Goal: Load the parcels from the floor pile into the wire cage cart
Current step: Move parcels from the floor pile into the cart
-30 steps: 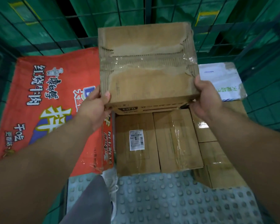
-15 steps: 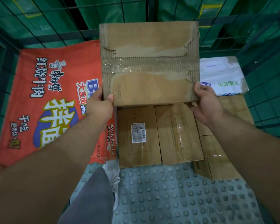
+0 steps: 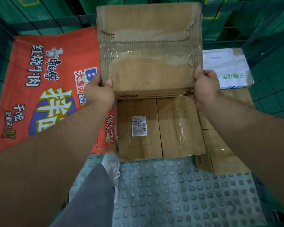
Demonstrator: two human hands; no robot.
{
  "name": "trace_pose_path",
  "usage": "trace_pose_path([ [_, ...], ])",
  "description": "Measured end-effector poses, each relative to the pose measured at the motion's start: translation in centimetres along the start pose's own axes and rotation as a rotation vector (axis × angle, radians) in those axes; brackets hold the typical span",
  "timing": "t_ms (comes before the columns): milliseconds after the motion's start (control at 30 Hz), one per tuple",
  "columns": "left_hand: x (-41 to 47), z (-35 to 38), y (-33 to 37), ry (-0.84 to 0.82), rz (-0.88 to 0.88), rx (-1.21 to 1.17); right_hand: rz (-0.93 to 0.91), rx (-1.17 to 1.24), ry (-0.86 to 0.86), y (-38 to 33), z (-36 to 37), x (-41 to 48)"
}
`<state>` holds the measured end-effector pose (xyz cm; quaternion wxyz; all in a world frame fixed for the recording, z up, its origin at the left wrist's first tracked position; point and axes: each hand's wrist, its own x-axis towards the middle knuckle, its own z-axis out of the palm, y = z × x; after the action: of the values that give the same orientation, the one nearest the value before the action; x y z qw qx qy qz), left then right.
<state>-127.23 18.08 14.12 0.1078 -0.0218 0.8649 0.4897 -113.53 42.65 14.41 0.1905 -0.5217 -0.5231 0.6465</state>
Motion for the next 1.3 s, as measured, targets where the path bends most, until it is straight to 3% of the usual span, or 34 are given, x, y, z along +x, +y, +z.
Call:
trace_pose_path([
  [267,1.6,0.6,-0.2,0.001,-0.011,0.005,-0.085,-0.16,0.074,-0.4,0.6,1.0],
  [533,6.2,1.7,2.3,-0.071,0.011,0.021,-0.009,-0.303,0.002,-5.0,2.6,3.0],
  [1000,7.1,2.3,2.5,-0.032,-0.116,0.043,0.007,-0.377,0.026,-4.9,3.2,5.9],
  [1167,7.3,-0.2,4.9,-0.182,-0.073,0.492,0.113,-0.645,0.065,-7.2,3.6,5.6],
  [1233,6.8,-2.2,5.5,-0.163,-0.045,0.69,0.103,-0.663,0.028,-7.3,3.4,4.5],
  [1300,4.5,-4.3,5.4,-0.121,-0.022,0.673,0.073,-0.667,0.075,-6.5,2.1,1.7],
])
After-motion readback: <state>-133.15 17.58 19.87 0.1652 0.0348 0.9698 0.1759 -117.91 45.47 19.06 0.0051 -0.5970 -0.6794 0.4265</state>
